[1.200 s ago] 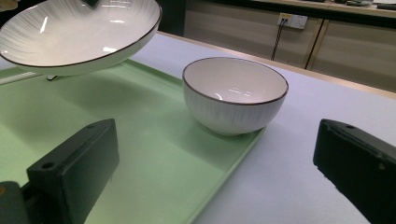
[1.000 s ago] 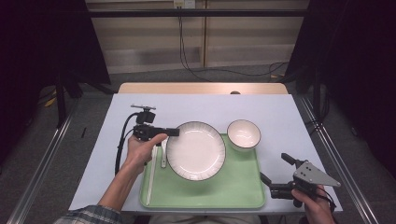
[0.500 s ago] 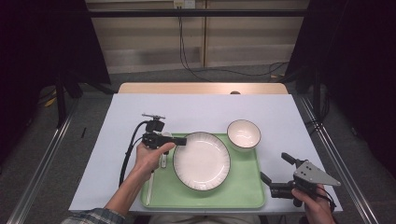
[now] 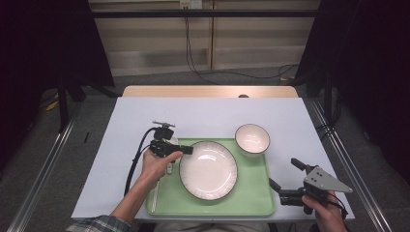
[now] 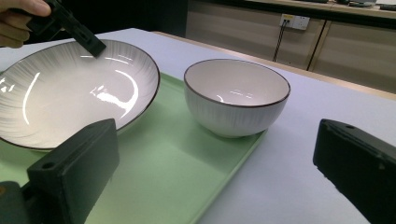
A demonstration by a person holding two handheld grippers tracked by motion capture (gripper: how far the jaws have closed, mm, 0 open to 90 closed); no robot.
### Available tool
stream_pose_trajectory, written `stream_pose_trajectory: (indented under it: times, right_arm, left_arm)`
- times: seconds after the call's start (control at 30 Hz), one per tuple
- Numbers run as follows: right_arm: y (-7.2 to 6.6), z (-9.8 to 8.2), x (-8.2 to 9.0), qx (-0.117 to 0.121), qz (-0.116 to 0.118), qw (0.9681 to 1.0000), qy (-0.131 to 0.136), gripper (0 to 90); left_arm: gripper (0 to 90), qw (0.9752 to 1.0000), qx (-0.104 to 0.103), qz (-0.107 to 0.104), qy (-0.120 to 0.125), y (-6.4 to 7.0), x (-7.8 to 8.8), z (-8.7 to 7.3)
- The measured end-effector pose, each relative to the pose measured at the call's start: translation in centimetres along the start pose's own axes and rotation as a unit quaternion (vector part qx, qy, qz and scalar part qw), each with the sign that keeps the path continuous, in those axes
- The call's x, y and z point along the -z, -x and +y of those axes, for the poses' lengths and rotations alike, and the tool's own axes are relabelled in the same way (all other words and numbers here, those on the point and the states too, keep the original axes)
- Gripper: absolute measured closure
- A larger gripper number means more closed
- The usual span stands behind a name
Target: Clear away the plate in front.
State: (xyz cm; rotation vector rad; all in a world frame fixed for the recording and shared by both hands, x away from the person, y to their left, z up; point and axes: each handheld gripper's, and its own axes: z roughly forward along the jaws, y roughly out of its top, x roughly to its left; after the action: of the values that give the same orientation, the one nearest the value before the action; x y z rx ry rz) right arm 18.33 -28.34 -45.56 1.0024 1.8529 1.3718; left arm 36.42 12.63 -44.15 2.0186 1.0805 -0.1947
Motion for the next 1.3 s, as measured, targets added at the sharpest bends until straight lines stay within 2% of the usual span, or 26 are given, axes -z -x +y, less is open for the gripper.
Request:
stream_pose_trajectory:
  times: [0.1, 0.23, 0.43, 0.57, 0.67, 0.87, 0.97, 1.03, 1.1, 1.2, 1.3]
  right_arm:
    - [0.1, 0.0, 0.0, 0.0, 0.0, 1.0, 0.0, 0.0]
    - [0.0, 0.0, 0.0, 0.001, 0.001, 1.0, 0.0, 0.0]
    - [0.1, 0.0, 0.0, 0.0, 0.0, 1.0, 0.0, 0.0]
    - [0.1, 0.0, 0.0, 0.001, 0.001, 1.0, 0.001, 0.0]
    - [0.1, 0.0, 0.0, 0.0, 0.001, 1.0, 0.001, 0.0]
    - [0.1, 0.0, 0.1, 0.001, 0.0, 1.0, 0.002, 0.0]
    - [0.1, 0.0, 0.1, -0.003, 0.0, 1.0, 0.0, 0.0]
    - [0.1, 0.0, 0.1, 0.001, 0.002, 1.0, 0.001, 0.0]
    - [0.1, 0.0, 0.1, 0.0, 0.002, 1.0, 0.001, 0.0]
    - [0.1, 0.0, 0.1, -0.003, 0.002, 1.0, 0.001, 0.0]
    - [0.1, 0.0, 0.1, -0.002, 0.001, 1.0, 0.002, 0.0]
  left_arm:
    - [85.6, 0.9998, -0.012, 0.012, -0.007, -0.2, -0.4, -0.1]
    - [86.0, 0.9999, -0.005, 0.011, -0.009, -0.5, -1.0, -0.2]
    - [85.9, 0.9999, -0.006, 0.011, -0.01, -0.7, -1.2, -0.3]
    - [85.3, 0.9995, -0.014, 0.023, -0.017, -0.8, -1.5, -0.5]
    - [85.2, 0.9997, -0.01, 0.016, -0.015, -1.1, -1.6, -0.4]
    - [85.1, 0.9996, -0.012, 0.021, -0.016, -1.1, -1.7, -0.6]
    - [84.5, 0.9994, -0.018, 0.024, -0.016, -1.2, -1.8, -0.7]
    - [84.5, 0.9996, -0.012, 0.022, -0.012, -1.2, -2.0, -0.7]
    - [83.9, 0.999, -0.029, 0.031, -0.014, -1.0, -1.9, -0.7]
    - [83.4, 0.9988, -0.031, 0.035, -0.013, -0.9, -2.0, -0.8]
    - [82.5, 0.9978, -0.045, 0.048, -0.011, -0.5, -2.1, -0.8]
